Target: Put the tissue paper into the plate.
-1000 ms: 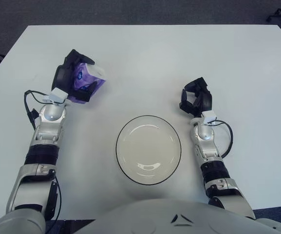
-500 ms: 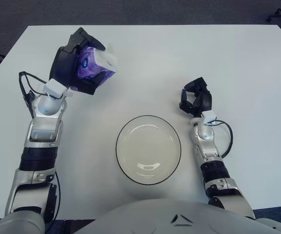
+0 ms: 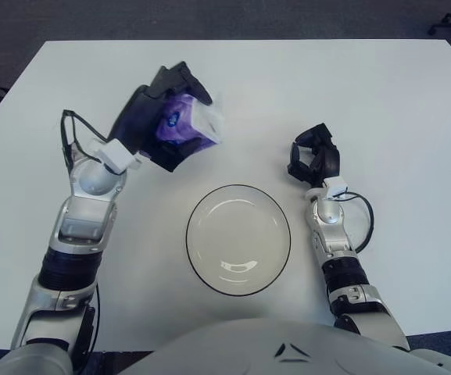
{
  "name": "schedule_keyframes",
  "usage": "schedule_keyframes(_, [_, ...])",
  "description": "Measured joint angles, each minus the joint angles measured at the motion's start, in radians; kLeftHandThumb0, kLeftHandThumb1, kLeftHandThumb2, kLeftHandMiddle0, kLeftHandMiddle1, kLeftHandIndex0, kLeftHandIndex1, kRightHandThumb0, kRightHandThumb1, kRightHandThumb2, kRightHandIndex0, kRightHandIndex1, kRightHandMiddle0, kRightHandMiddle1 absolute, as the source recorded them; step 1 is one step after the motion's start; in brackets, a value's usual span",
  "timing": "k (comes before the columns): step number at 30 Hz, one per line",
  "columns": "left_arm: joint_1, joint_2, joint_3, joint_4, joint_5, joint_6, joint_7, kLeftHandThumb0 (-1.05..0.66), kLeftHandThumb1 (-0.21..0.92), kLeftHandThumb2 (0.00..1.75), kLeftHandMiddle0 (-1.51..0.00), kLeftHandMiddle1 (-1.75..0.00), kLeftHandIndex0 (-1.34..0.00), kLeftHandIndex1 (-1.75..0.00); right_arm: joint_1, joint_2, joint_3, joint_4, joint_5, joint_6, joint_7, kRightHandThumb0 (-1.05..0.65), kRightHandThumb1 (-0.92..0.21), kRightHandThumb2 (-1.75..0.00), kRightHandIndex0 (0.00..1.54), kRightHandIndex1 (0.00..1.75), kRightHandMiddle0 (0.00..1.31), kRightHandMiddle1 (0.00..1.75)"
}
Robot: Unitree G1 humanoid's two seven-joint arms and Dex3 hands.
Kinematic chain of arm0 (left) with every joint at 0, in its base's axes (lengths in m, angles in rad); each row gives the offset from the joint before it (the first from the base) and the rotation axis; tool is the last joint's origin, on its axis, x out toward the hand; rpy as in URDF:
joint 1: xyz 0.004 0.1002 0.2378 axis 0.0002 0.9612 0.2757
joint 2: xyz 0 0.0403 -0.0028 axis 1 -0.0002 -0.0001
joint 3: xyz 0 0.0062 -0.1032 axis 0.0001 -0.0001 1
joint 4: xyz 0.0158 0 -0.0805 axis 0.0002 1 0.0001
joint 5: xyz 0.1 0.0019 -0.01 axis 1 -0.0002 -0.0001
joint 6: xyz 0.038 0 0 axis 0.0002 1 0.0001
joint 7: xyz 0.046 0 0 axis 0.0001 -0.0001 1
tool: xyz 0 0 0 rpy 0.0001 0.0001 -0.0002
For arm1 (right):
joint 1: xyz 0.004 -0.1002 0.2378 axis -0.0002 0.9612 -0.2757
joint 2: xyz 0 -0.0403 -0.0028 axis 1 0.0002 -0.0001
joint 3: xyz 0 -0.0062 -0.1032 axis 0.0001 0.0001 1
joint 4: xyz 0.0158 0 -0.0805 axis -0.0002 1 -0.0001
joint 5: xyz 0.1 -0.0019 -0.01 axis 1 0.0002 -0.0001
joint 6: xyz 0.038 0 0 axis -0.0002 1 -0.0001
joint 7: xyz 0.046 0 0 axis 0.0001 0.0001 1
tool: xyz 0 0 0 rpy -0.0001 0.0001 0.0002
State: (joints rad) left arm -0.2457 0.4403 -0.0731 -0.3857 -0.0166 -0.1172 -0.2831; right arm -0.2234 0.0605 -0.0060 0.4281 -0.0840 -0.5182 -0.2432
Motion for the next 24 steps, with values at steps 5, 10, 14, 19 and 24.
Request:
schedule_keyframes(5, [0.000, -0.015, -0.070, -0.015, -0.035, 0.006, -0.086, -0.60, 0.05, 1.65, -1.41, -1.75, -0.84, -1.75, -0.001, 0.001, 0.000, 0.001, 0.000, 0.000, 0.000, -0.41, -0.55, -1.03, 0.64, 1.71, 0.43, 1.75])
schedule_keyframes(10, [0.000, -0.006, -0.129, -0.071, -0.046, 0.024, -0.172, -0.59, 0.06, 1.63, -1.40, -1.75, -0.82, -1.75, 0.005, 0.002, 0.006, -0.015, -0.008, 0.003, -0.012, -0.41, -0.55, -1.03, 0.66, 1.70, 0.43, 1.75])
schedule_keyframes(14, [0.002, 0.010, -0.159, -0.094, -0.029, 0.022, -0.221, -0.58, 0.07, 1.63, -1.40, -1.75, -0.82, -1.75, 0.013, 0.003, 0.012, -0.029, -0.013, 0.005, -0.022, -0.41, -0.55, -1.02, 0.69, 1.70, 0.43, 1.75])
schedule_keyframes(19, [0.001, 0.061, -0.180, -0.112, 0.019, 0.022, -0.299, -0.58, 0.08, 1.61, -1.38, -1.75, -0.81, -1.75, 0.013, 0.002, 0.015, -0.036, -0.023, 0.020, -0.043, -0.41, -0.55, -1.03, 0.72, 1.71, 0.43, 1.75])
schedule_keyframes(24, [-0.008, 0.110, -0.194, -0.113, 0.029, 0.023, -0.371, -0.56, 0.10, 1.58, -1.35, -1.75, -0.79, -1.75, 0.017, 0.001, 0.020, -0.045, -0.034, 0.038, -0.051, -0.41, -0.55, -1.04, 0.71, 1.73, 0.43, 1.75])
